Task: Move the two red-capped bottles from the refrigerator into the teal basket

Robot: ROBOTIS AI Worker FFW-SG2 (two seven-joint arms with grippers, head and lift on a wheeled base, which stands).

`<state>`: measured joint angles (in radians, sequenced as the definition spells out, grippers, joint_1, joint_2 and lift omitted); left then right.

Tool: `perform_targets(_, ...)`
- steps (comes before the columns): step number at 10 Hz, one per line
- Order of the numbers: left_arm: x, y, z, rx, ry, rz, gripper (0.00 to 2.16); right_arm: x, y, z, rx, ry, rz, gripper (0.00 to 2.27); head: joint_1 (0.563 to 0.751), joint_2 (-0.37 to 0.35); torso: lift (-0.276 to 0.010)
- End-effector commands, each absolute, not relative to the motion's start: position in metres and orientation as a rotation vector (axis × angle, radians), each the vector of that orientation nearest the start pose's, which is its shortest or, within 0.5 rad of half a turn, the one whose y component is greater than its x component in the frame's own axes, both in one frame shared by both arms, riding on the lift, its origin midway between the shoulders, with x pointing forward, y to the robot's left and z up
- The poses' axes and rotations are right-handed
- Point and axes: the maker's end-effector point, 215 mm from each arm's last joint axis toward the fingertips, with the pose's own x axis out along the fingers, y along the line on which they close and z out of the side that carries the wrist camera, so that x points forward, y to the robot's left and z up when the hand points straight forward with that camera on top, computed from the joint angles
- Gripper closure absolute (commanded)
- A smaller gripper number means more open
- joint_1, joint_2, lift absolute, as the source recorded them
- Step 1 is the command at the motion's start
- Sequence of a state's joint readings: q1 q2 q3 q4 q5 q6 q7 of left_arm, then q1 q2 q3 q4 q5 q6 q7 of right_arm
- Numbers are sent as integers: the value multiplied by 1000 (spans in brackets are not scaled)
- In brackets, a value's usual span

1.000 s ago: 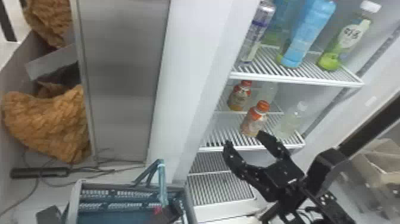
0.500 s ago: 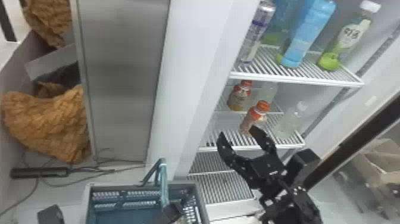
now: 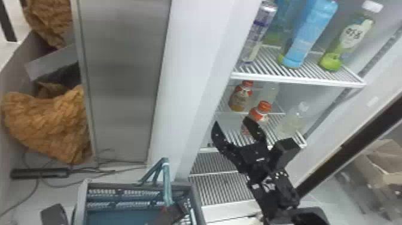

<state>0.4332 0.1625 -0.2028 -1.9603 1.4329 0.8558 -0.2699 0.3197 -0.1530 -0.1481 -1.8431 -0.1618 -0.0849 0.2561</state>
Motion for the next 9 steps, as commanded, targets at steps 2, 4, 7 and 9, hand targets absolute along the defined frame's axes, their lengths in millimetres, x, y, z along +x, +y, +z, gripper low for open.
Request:
perform_targets(2, 286, -62, -344, -1360, 781, -956, 1154, 512, -284, -331, -44, -60, 153, 125, 695, -350, -224)
perform_targets(4, 286, -64, -344, -1358, 785, -962, 1154, 521, -289, -340, -47, -47, 147, 125, 695, -350, -224)
perform_targets(7, 285, -65, -344, -1360, 786, -964, 1154, 543, -286, -336, -48, -68, 153, 124, 695, -350, -224)
perform_targets(9, 285, -65, -343, -1362, 785, -965, 1154, 560, -284, -331, -61, -94, 156, 119, 695, -350, -224)
